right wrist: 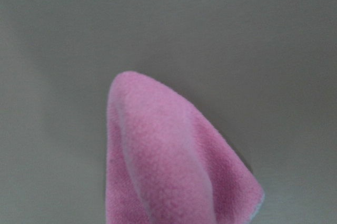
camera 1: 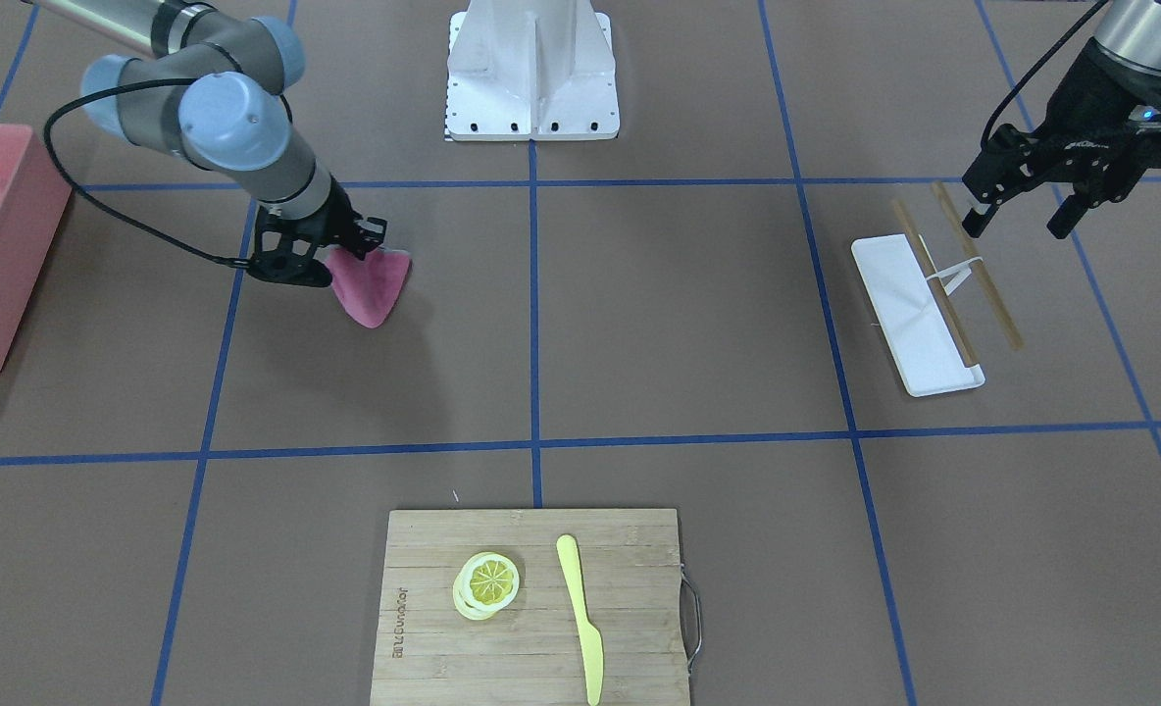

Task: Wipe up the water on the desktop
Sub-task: 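Wipe the cloth back and forth across the table with the right gripper, then carry the cloth with the right gripper to the pink bin and release it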

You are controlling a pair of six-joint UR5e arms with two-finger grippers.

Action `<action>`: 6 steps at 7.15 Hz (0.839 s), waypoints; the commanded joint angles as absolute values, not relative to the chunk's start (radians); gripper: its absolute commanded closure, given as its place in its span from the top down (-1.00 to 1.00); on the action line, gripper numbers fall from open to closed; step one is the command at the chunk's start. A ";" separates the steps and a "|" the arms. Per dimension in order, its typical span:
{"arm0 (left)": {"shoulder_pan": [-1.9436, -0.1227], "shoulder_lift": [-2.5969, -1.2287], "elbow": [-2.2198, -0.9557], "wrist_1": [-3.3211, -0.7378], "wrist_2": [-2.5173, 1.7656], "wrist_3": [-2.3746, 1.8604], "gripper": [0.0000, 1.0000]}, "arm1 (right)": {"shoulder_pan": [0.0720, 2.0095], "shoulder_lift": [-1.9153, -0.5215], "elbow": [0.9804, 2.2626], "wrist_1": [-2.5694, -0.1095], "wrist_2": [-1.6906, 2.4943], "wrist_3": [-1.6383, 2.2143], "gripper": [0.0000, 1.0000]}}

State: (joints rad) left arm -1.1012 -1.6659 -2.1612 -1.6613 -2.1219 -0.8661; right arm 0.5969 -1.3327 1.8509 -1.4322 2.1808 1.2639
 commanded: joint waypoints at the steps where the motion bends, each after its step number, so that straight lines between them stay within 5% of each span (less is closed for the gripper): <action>1: -1.101 -1.667 -2.163 -1.661 -2.123 -0.867 0.96 | 0.711 -1.550 1.986 -1.439 2.210 1.087 -1.00; 3: -1.100 -1.671 -2.157 -1.661 -2.123 -0.867 0.96 | 0.851 -1.676 2.124 -1.440 2.262 1.020 -1.00; 6: -1.100 -1.667 -2.158 -1.661 -2.123 -0.867 0.96 | 1.133 -1.863 2.145 -1.443 2.325 0.600 -1.00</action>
